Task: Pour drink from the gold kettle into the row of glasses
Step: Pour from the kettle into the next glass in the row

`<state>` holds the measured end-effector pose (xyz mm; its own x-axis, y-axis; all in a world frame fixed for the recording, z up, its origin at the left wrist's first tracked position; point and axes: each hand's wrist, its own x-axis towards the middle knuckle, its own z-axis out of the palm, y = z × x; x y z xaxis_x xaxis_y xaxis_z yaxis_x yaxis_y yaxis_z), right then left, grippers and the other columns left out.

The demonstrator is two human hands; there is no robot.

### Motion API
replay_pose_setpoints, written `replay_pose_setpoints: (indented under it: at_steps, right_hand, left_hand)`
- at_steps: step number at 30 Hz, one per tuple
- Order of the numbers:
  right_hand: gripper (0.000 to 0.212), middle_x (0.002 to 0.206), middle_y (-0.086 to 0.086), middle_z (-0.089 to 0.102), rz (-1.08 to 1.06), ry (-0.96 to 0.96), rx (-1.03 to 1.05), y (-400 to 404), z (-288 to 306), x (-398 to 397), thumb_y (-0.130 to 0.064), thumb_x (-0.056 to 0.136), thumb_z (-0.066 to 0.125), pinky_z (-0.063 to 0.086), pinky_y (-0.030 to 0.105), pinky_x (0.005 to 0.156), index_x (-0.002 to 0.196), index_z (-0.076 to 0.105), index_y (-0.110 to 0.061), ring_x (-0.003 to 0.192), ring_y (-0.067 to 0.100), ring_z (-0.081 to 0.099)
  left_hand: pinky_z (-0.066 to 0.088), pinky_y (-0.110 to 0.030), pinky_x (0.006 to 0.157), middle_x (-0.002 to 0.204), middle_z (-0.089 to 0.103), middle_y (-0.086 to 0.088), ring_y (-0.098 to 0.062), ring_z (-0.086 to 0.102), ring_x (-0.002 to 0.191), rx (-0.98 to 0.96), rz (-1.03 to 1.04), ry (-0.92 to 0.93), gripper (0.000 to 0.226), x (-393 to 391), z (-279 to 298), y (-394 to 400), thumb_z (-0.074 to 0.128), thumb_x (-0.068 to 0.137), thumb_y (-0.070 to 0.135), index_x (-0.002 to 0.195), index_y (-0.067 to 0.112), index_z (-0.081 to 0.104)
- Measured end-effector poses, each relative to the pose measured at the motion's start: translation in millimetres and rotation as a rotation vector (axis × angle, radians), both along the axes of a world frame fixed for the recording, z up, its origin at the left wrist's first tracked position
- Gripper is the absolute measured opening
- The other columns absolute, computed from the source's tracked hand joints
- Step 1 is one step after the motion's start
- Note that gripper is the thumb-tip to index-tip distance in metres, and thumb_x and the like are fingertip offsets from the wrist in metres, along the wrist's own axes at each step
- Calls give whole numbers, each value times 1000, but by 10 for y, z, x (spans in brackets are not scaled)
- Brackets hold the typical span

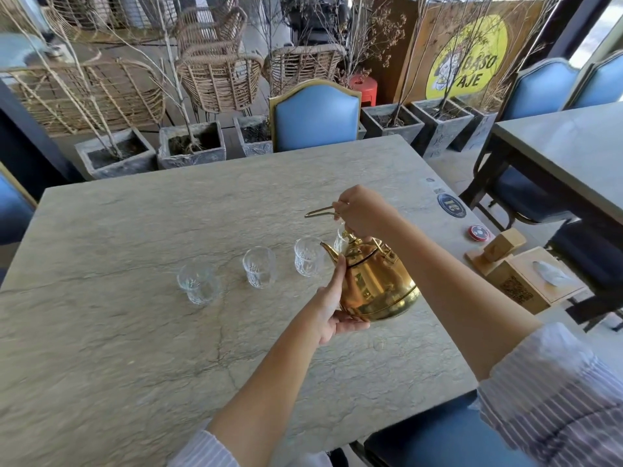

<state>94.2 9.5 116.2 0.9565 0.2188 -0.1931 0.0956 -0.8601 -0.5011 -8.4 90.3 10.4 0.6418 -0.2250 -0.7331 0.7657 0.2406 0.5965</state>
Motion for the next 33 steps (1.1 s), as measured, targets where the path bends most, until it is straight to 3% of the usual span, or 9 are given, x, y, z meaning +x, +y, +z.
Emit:
replay_pose_setpoints:
  at_steps: [5, 7, 10, 12, 29, 33]
  right_hand:
    - [37, 88, 17, 63, -22, 26, -4, 58, 72, -33, -20, 98, 40, 42, 25, 55, 107, 67, 4, 76, 26, 56]
    - [37, 90, 19, 66, -27, 47, -30, 91, 116, -52, -19, 100, 40, 45, 29, 55, 109, 66, 6, 73, 27, 56]
    - [37, 63, 8, 58, -54, 50, -42, 122, 183, -83, -20, 102, 40, 43, 27, 44, 106, 65, 6, 49, 19, 50]
    - [37, 57, 3, 54, -69, 46, -44, 130, 204, -98, -22, 102, 40, 38, 23, 40, 104, 66, 4, 43, 14, 48]
    - [35, 59, 4, 57, -73, 6, -50, 99, 332, -127, -22, 101, 41, 41, 25, 44, 102, 66, 2, 46, 15, 51]
    - [33, 64, 5, 60, -74, -3, -59, 87, 327, -139, -19, 101, 41, 50, 30, 50, 100, 66, 3, 52, 17, 55]
  left_hand:
    - [67, -36, 66, 121, 70, -24, -39, 71, 112, -32, -5, 9, 93, -41, 59, 26, 48, 79, 84, 131, 9, 63]
    - [66, -36, 67, 115, 71, -22, -38, 71, 109, -40, -14, 2, 87, -57, 73, 33, 45, 82, 83, 125, 9, 65]
    - [65, -37, 72, 104, 71, -17, -33, 71, 96, -50, -24, -15, 75, -79, 115, 43, 42, 85, 81, 106, 14, 67]
    - [64, -38, 73, 102, 70, -16, -32, 71, 94, -52, -23, -20, 72, -90, 146, 42, 41, 86, 81, 102, 15, 66]
    - [65, -33, 62, 97, 71, -18, -28, 71, 84, -64, -37, -76, 70, -135, 274, 8, 38, 89, 78, 99, 15, 66]
    - [66, -31, 59, 100, 71, -19, -28, 71, 85, -49, -51, -72, 70, -130, 250, 9, 38, 89, 79, 99, 16, 66]
